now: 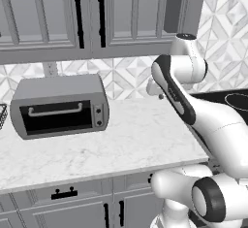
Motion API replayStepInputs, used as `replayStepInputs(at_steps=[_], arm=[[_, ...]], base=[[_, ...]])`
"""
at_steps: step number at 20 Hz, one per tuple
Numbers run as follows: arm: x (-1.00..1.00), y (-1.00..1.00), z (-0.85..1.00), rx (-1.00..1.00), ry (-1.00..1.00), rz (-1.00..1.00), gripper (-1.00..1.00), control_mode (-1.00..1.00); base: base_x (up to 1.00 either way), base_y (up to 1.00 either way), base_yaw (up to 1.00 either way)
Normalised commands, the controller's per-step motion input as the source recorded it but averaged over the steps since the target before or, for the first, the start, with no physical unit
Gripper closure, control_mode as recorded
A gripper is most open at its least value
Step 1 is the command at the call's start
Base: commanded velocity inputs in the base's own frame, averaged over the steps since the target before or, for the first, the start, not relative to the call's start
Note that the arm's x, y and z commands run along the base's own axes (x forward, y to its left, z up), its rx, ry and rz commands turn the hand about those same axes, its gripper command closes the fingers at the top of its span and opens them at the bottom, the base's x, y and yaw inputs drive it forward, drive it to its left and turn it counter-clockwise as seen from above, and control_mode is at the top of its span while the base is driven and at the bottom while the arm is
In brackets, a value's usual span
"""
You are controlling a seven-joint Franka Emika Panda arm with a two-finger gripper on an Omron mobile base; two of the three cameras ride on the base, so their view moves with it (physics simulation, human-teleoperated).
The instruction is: Take a straw from the drawer in front and place it inside the glass cup on the dining counter.
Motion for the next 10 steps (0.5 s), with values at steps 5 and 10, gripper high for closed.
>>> replayStepInputs(at_steps=[5,10], arm=[[-0.09,0.0,0.0,0.0,-0.01,0.0,-1.0,1.0],[0.0,0.0,0.0,0.0,0.0,0.0,-1.0,1.0]], base=[[-0.21,0.0,0.0],[-0.81,-0.06,0.13]])
